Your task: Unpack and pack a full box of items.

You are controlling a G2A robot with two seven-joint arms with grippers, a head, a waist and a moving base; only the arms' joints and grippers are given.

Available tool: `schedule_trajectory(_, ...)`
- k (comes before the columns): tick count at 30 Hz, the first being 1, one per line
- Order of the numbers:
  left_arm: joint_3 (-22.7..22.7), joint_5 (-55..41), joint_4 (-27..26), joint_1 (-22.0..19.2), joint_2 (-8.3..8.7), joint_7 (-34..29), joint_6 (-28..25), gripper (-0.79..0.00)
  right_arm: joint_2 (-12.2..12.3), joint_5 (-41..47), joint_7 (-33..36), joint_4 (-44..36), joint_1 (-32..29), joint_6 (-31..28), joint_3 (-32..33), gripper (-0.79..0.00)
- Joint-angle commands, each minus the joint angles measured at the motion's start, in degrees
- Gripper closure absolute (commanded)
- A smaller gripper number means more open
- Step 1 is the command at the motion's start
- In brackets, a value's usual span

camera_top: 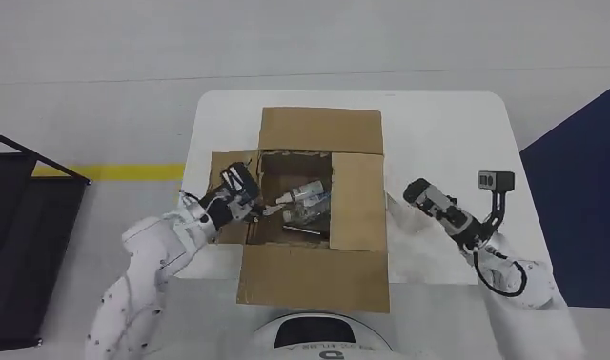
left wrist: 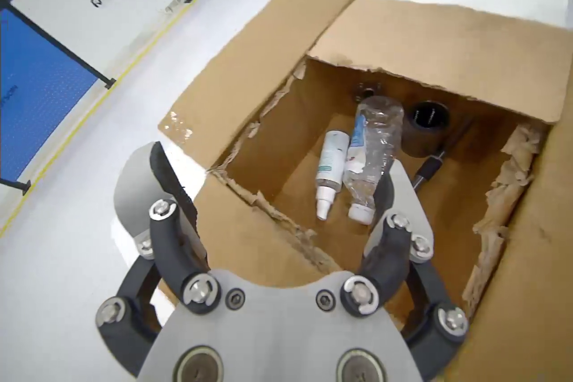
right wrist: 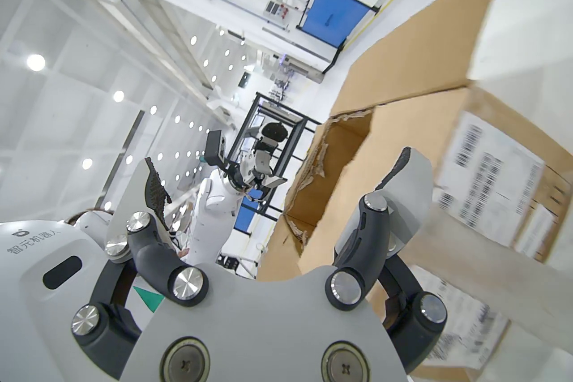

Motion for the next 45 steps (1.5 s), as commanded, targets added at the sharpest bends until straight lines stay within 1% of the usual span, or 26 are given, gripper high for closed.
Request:
schedule_trajectory(1, 4.16, 2.27, 2.25, -1.63, -0.22, -0.31, 0.68, -0.785, 0.15, 2.01, 2.45, 2.5, 0.39, -0.08, -0.25, -0.785)
schedule_trajectory(7, 12.89, 6.69, 7.45, -6.12, -1.06, -1.46, 4.08, -0.785, 0.44, 4.8, 6.53, 9.24, 3.23, -0.68, -1.43, -0.785)
schedule_trajectory(10, 16.75, 6.99, 9.02, -8.25, -1.7, -1.86, 6.42, -0.785, 0.58, 5.62, 8.68, 11.89, 4.74, -0.76, -2.32, -0.785)
schedule_trajectory(18, 24.89, 2.81, 10.97, -13.95, -3.92, -3.4, 14.43, -0.785, 0.89, 9.43, 13.62, 17.02, 7.14, -2.82, -3.54, -0.785)
schedule_trajectory(23, 29.03, 0.34, 11.7, -17.87, -5.41, -3.63, 18.63, -0.785, 1.04, 14.59, 17.22, 19.83, 6.67, -6.07, -3.45, -0.785)
schedule_trajectory(25, 30.8, -0.34, 12.38, -19.4, -6.04, -4.03, 20.0, -0.785, 1.21, 17.61, 18.35, 21.5, 5.75, -8.2, -1.89, -0.785)
schedule_trajectory(27, 32.77, -0.13, 13.56, -21.17, -6.7, -4.48, 21.12, -0.785, 1.36, 22.55, 19.5, 22.81, 3.85, -10.83, 0.43, -0.785)
schedule_trajectory(31, 37.04, -0.09, 16.46, -24.61, -8.27, -4.82, 23.45, -0.785, 1.77, 29.21, 17.79, 22.11, -1.46, -12.56, 5.52, -0.785)
schedule_trajectory(34, 40.03, 0.11, 18.65, -26.96, -9.54, -4.94, 25.28, -0.785, 1.89, 33.81, 16.91, 22.48, -4.45, -13.44, 8.13, -0.785)
schedule_trajectory(39, 44.2, 0.13, 23.07, -30.77, -11.86, -5.45, 28.72, -0.785, 1.84, 40.21, 18.11, 26.02, -5.72, -12.24, 11.55, -0.785)
schedule_trajectory(42, 46.45, -0.1, 26.73, -33.0, -13.49, -6.46, 31.32, -0.785, 1.65, 42.21, 20.03, 27.78, -5.23, -10.34, 13.36, -0.785)
schedule_trajectory(45, 48.07, -0.34, 29.85, -34.91, -14.94, -6.15, 32.96, -0.785, 1.31, 42.93, 21.64, 28.54, -4.79, -8.73, 15.28, -0.785)
